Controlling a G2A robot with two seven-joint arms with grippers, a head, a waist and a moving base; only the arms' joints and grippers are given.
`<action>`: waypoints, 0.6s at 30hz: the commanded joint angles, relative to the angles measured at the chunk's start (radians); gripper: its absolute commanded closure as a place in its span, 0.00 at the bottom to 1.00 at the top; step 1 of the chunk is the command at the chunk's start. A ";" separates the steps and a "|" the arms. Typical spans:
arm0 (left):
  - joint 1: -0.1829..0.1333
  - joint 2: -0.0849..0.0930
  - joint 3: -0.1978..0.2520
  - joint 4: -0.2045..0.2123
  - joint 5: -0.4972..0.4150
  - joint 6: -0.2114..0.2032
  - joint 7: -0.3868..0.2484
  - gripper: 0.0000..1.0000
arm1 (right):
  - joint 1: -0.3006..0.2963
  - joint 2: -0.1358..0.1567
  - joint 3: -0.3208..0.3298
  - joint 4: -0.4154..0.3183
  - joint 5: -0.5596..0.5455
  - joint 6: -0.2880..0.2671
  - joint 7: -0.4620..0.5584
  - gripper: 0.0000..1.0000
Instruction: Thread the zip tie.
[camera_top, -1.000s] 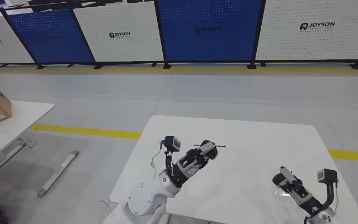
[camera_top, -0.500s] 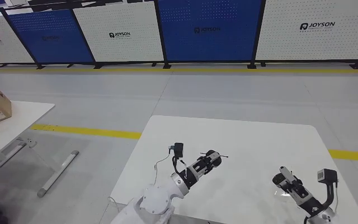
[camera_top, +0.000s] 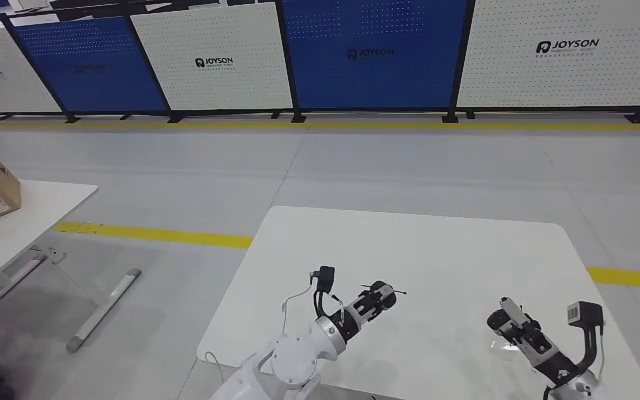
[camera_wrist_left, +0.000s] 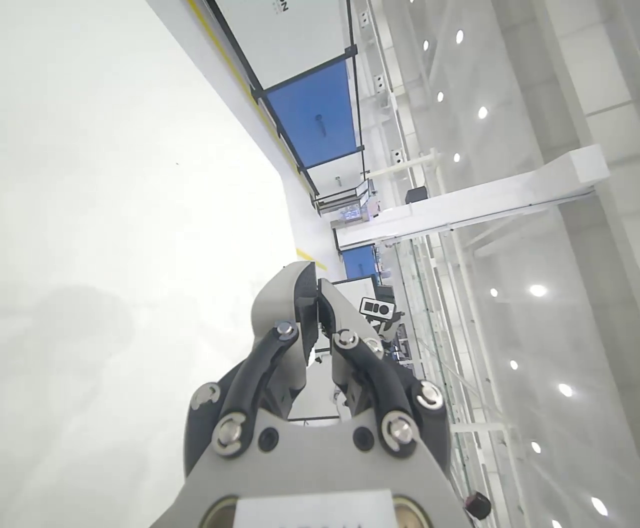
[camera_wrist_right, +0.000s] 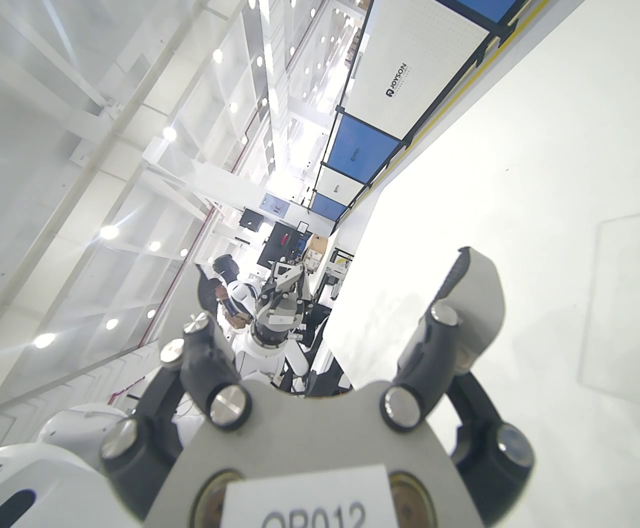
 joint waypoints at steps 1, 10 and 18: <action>0.000 0.000 0.000 0.000 0.000 0.000 0.000 1.00 | 0.000 0.000 0.000 0.000 0.000 0.000 0.000 0.00; -0.043 -0.012 0.046 0.098 0.019 0.034 0.002 1.00 | 0.000 0.000 0.000 0.000 0.000 0.000 0.000 0.00; -0.016 -0.009 0.013 -0.012 0.001 -0.086 0.010 1.00 | 0.000 0.000 0.000 0.000 0.000 0.000 0.000 0.00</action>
